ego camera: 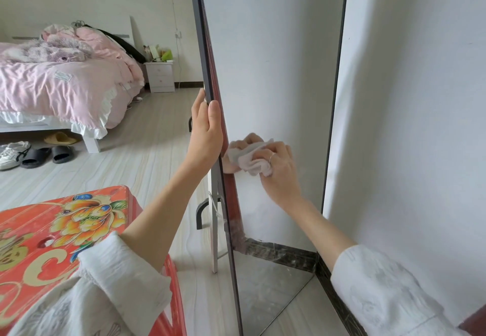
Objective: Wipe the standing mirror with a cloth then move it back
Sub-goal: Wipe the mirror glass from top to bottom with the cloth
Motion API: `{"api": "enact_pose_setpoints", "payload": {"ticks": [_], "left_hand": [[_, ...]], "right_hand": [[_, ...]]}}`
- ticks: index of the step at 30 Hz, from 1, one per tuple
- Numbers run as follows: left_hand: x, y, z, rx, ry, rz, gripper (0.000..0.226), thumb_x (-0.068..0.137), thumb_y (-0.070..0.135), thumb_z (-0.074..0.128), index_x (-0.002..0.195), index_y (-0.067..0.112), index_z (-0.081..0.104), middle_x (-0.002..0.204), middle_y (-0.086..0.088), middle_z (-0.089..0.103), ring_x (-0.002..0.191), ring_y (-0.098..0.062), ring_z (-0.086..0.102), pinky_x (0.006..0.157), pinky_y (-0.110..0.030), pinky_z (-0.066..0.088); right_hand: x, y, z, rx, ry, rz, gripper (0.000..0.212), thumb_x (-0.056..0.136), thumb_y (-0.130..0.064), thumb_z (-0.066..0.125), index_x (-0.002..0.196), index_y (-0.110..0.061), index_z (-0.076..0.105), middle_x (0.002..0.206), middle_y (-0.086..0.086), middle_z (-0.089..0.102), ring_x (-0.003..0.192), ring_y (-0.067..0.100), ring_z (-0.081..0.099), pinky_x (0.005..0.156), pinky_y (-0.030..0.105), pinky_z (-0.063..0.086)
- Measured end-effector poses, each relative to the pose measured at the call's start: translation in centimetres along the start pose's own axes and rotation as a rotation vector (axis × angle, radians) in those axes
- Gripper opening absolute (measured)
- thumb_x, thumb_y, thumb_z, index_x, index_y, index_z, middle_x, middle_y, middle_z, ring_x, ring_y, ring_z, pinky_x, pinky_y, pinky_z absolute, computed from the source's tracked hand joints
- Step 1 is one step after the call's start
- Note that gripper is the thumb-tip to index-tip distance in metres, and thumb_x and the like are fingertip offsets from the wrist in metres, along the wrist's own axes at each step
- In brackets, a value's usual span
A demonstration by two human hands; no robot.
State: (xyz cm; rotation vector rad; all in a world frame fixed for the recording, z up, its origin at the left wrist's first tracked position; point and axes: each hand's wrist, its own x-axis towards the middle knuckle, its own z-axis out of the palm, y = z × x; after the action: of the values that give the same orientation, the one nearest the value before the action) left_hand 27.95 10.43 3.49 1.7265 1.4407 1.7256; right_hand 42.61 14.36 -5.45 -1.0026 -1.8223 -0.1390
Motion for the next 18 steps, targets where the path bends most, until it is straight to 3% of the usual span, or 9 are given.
{"api": "enact_pose_setpoints", "payload": {"ticks": [2,5,6,8,11,13,16,18], "left_hand": [[-0.1,0.0,0.2,-0.011,0.023,-0.005,0.033,0.102,0.025,0.019,0.072,0.025,0.032,0.149,-0.011,0.022,0.136,-0.019,0.025,0.108,-0.022,0.016],[-0.2,0.1,0.7,-0.004,0.062,0.029,0.030,0.102,0.026,0.018,0.078,0.037,0.031,0.153,-0.005,0.018,0.132,-0.003,0.021,0.101,-0.010,0.012],[-0.2,0.1,0.9,0.003,0.084,0.031,0.028,0.102,0.025,0.019,0.083,0.035,0.036,0.153,-0.004,0.018,0.131,-0.002,0.020,0.097,-0.007,0.011],[-0.2,0.0,1.2,0.022,0.134,0.022,0.030,0.102,0.025,0.019,0.095,0.016,0.046,0.151,-0.006,0.020,0.135,-0.008,0.022,0.093,-0.002,0.011],[-0.1,-0.3,1.6,0.043,0.180,0.009,0.028,0.102,0.024,0.019,0.087,0.010,0.038,0.149,-0.007,0.026,0.134,-0.010,0.026,0.084,0.005,0.014],[-0.1,-0.4,1.8,0.048,0.188,0.013,0.028,0.102,0.024,0.019,0.084,0.011,0.036,0.148,-0.008,0.027,0.131,-0.008,0.028,0.080,0.007,0.016],[-0.3,-0.1,1.9,0.050,0.204,0.023,0.029,0.102,0.024,0.019,0.084,0.012,0.038,0.148,-0.008,0.028,0.119,0.003,0.028,0.073,0.013,0.014],[-0.4,-0.1,2.0,0.034,0.208,0.013,0.030,0.102,0.023,0.020,0.080,0.015,0.037,0.147,-0.010,0.030,0.120,-0.002,0.033,0.074,0.012,0.016]], "right_hand": [[-3.2,0.6,1.0,0.043,-0.082,0.070,0.012,0.071,-0.006,0.076,0.082,-0.009,0.072,0.095,0.011,0.062,0.092,0.028,0.052,0.081,0.025,0.043],[-7.4,2.2,1.7,0.074,-0.271,0.107,0.016,0.066,-0.003,0.079,0.080,-0.007,0.073,0.097,0.014,0.062,0.095,0.031,0.053,0.079,0.030,0.048],[-8.3,2.7,1.6,0.067,-0.350,0.124,0.015,0.068,-0.003,0.078,0.082,-0.006,0.073,0.100,0.015,0.060,0.097,0.031,0.052,0.080,0.031,0.049],[-9.0,3.7,1.1,-0.014,-0.511,0.163,0.019,0.075,-0.009,0.072,0.093,-0.004,0.071,0.110,0.013,0.055,0.102,0.028,0.051,0.085,0.032,0.049],[-7.9,5.0,-0.3,-0.132,-0.694,0.197,0.024,0.082,-0.015,0.063,0.105,-0.009,0.067,0.112,0.005,0.052,0.099,0.021,0.053,0.078,0.022,0.044],[-6.1,5.3,-1.6,-0.118,-0.616,0.208,0.022,0.081,-0.008,0.061,0.102,-0.009,0.068,0.109,0.004,0.053,0.096,0.021,0.055,0.073,0.020,0.037],[-2.2,4.9,-3.2,-0.060,-0.278,0.155,0.022,0.077,-0.001,0.064,0.094,-0.012,0.072,0.098,0.009,0.055,0.089,0.021,0.052,0.073,0.024,0.037],[0.6,4.8,-3.4,-0.060,-0.097,0.113,0.021,0.074,0.000,0.066,0.092,-0.010,0.072,0.094,0.013,0.056,0.088,0.029,0.054,0.069,0.026,0.038]]}}
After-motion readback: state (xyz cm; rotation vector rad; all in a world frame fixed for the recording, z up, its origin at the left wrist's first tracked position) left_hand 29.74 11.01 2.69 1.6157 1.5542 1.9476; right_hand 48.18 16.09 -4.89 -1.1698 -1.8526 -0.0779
